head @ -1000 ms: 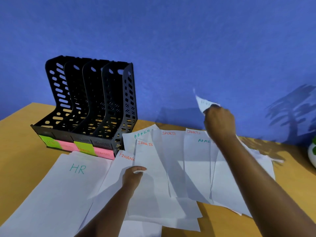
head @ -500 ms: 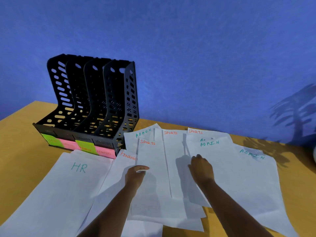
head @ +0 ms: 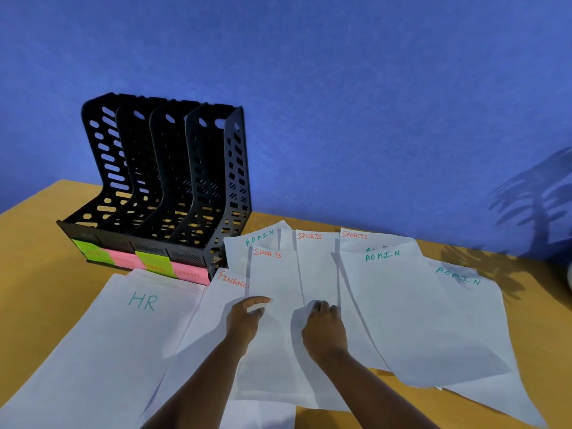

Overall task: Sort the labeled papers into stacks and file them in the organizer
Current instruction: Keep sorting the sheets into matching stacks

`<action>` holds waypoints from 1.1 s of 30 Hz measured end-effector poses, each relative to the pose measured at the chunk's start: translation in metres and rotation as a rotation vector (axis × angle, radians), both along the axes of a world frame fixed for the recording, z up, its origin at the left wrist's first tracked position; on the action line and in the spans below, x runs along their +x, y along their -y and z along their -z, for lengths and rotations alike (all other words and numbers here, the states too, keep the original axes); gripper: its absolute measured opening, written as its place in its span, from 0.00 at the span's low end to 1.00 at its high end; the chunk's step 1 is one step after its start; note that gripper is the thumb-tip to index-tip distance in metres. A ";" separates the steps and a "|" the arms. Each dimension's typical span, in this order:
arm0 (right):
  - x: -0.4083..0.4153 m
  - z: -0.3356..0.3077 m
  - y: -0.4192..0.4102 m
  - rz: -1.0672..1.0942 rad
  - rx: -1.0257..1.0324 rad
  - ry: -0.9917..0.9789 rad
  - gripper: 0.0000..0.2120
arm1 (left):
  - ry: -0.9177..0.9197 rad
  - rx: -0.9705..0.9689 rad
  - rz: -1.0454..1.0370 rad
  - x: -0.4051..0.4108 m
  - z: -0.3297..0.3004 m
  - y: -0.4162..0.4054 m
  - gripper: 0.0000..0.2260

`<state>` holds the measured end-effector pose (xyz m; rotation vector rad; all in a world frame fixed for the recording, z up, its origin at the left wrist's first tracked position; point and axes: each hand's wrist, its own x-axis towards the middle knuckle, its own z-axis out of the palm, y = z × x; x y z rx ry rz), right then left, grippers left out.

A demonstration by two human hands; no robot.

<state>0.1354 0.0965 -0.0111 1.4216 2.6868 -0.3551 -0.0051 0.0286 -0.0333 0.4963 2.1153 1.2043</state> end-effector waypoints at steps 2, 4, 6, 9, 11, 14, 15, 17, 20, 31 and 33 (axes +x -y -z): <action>-0.001 0.000 0.005 -0.017 -0.020 -0.002 0.24 | -0.021 0.017 0.003 0.001 0.000 0.001 0.10; -0.004 0.000 0.018 -0.059 -0.078 0.010 0.25 | -0.013 0.030 -0.011 0.002 0.000 0.002 0.10; -0.009 0.001 0.038 -0.109 -0.163 0.037 0.27 | 0.040 0.053 -0.058 0.003 0.000 0.001 0.10; -0.014 0.000 0.067 -0.152 -0.212 0.002 0.25 | 0.171 0.118 -0.132 0.006 -0.004 0.001 0.10; -0.015 -0.005 0.076 -0.177 -0.203 -0.070 0.21 | 0.127 0.126 -0.101 0.006 -0.006 0.001 0.11; -0.011 -0.014 0.069 -0.151 -0.220 -0.235 0.16 | -0.016 0.051 -0.029 0.007 -0.006 0.003 0.17; -0.009 -0.015 0.060 -0.092 -0.209 -0.314 0.15 | -0.041 0.043 -0.017 0.007 -0.005 0.004 0.19; 0.001 -0.018 0.034 0.054 -0.120 -0.358 0.15 | -0.053 0.044 -0.003 0.007 -0.004 0.005 0.20; 0.023 -0.014 -0.004 0.209 0.065 -0.202 0.16 | -0.021 0.062 0.028 0.006 -0.006 0.007 0.21; 0.026 -0.017 -0.022 0.354 -0.041 -0.187 0.16 | 0.016 0.110 0.180 0.004 -0.011 0.011 0.27; 0.012 -0.020 -0.006 0.295 -0.106 -0.214 0.17 | 0.036 0.096 0.163 0.004 -0.007 0.012 0.21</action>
